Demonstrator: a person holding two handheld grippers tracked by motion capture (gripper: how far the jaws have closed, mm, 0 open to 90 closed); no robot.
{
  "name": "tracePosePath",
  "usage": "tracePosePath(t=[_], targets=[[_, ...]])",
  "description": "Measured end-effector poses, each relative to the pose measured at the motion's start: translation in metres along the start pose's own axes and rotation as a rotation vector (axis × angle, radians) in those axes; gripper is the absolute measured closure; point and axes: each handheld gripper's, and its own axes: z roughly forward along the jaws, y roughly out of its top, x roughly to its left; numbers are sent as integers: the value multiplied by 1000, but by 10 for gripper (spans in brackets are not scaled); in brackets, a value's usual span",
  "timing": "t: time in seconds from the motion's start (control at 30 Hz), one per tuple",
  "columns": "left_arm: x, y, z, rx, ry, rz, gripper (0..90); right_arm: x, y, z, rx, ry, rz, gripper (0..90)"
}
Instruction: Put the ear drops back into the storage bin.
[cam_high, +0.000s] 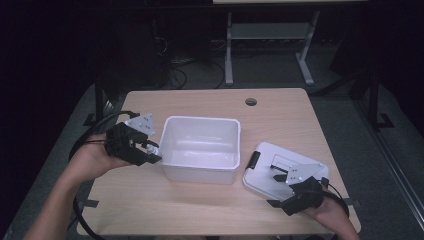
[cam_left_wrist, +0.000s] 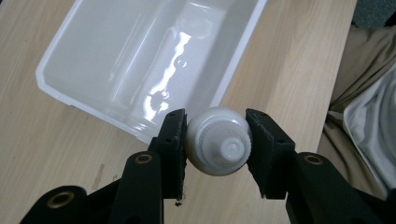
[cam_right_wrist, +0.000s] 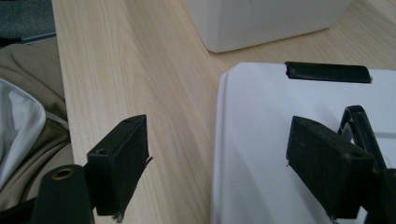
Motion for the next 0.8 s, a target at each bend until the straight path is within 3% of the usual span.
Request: tracePosePath(t=[0.33, 0.8], targets=[[10, 13, 14, 24, 8, -2, 602, -2, 2, -4, -12, 1, 0, 203], [28, 23, 41, 48, 8, -34, 602, -4, 1, -14, -40, -14, -15, 203]])
